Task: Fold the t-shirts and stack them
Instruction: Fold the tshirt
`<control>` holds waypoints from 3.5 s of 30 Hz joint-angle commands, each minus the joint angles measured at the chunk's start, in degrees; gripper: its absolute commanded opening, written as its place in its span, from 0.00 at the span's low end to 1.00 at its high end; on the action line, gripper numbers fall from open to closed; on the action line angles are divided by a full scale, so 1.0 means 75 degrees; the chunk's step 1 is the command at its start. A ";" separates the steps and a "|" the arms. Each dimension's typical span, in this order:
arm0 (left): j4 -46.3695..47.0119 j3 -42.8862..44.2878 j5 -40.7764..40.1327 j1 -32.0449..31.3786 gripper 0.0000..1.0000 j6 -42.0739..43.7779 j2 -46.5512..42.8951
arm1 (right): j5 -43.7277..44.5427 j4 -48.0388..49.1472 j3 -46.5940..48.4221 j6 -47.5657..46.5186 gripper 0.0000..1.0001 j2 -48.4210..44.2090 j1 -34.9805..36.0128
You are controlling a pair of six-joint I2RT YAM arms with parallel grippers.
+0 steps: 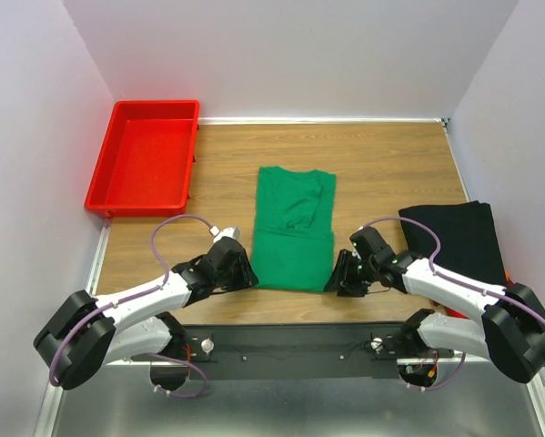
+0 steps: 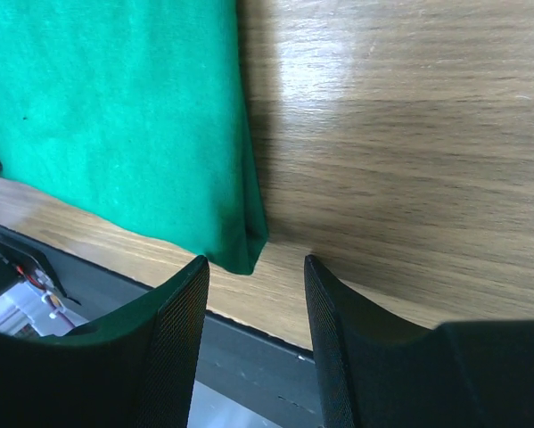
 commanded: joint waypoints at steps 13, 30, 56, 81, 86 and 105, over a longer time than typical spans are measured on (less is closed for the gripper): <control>-0.0014 -0.0042 -0.0301 -0.0244 0.40 -0.0497 0.0335 | 0.0440 0.0759 -0.0513 0.1027 0.52 -0.0242 0.0036; -0.0224 0.0262 -0.0032 -0.0373 0.00 -0.0262 0.0137 | 0.0546 0.0423 -0.0140 0.0537 0.02 -0.0429 0.0036; -0.1127 0.4492 0.0835 0.1596 0.00 0.2081 0.1997 | 0.1695 -0.1490 0.4934 -0.1878 0.00 0.2217 -0.0749; -0.1231 0.1002 0.1539 0.0402 0.00 0.0466 0.0092 | -0.0333 -0.2134 0.1339 -0.1750 0.00 0.0181 -0.0527; -0.1536 0.0579 0.1468 -0.0781 0.00 -0.0717 -0.0788 | -0.0556 -0.2521 0.0823 -0.1305 0.00 -0.0837 -0.0094; -0.3612 0.3179 0.0073 -0.0834 0.00 0.0144 -0.0990 | 0.2230 -0.4080 0.3773 -0.0952 0.00 -0.0901 0.0680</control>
